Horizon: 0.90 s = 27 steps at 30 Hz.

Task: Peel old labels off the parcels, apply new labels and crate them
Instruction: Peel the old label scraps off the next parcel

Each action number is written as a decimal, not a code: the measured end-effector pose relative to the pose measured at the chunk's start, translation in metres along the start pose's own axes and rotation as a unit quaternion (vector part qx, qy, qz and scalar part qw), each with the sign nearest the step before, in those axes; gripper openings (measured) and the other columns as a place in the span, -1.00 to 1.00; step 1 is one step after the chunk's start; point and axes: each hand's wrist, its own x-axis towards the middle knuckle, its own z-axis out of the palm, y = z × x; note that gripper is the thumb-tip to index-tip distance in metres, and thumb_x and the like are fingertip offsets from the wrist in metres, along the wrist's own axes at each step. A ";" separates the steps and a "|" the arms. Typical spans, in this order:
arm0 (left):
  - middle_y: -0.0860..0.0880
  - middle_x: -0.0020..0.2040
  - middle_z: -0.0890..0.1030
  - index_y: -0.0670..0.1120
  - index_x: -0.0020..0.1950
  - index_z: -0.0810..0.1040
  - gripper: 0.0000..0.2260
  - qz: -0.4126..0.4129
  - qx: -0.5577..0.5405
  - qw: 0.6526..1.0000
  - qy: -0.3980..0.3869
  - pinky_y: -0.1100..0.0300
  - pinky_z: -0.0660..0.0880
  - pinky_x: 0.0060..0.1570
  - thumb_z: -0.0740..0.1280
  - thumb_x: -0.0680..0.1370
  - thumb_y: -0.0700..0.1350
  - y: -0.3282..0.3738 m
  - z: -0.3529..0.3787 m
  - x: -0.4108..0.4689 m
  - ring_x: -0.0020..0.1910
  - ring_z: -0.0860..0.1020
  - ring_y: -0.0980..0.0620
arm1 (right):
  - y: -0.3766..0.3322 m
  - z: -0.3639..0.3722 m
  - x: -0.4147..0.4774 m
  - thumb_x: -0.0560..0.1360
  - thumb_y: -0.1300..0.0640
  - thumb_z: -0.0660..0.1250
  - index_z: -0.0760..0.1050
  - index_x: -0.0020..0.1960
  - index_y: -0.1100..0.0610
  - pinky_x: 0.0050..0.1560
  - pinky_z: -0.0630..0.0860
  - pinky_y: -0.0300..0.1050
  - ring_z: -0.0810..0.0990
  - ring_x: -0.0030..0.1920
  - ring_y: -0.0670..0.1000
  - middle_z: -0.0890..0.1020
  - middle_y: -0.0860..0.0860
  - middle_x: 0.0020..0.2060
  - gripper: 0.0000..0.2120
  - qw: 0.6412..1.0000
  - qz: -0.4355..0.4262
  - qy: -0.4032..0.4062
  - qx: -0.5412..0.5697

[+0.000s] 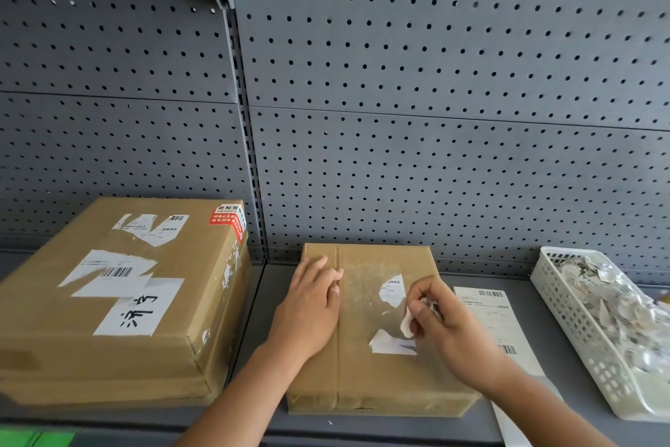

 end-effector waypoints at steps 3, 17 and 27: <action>0.27 0.59 0.08 0.21 0.42 0.39 -0.69 0.002 -0.003 1.000 0.001 0.02 0.41 0.36 0.03 0.72 0.03 0.001 0.001 0.000 0.57 -0.18 0.28 | 0.000 0.002 0.001 0.66 0.17 0.14 0.39 0.19 -0.26 -0.10 0.50 -0.19 0.52 -0.25 -0.05 0.55 -0.13 -0.19 -0.68 0.997 -0.010 -0.052 -0.058; 0.27 0.59 0.11 0.20 0.41 0.41 -0.70 0.001 -0.002 1.000 0.007 0.00 0.41 0.34 0.05 0.71 0.03 0.002 0.000 0.000 0.58 -0.15 0.27 | 0.016 0.018 0.012 0.55 -0.08 0.32 0.58 0.01 -0.13 -0.03 0.47 -0.29 0.52 -0.13 -0.21 0.40 -0.26 -0.05 -0.90 0.958 -0.104 -0.120 -0.240; 0.27 0.59 0.10 0.20 0.43 0.39 -0.69 0.000 -0.002 1.000 0.004 -0.05 0.40 0.38 0.06 0.71 0.03 0.002 0.000 0.000 0.58 -0.15 0.26 | 0.020 -0.005 -0.013 0.60 0.19 0.30 0.54 -0.10 -0.04 0.05 0.43 -0.24 0.56 0.00 -0.03 0.53 -0.11 -0.06 -0.83 0.994 -0.059 -0.023 -0.088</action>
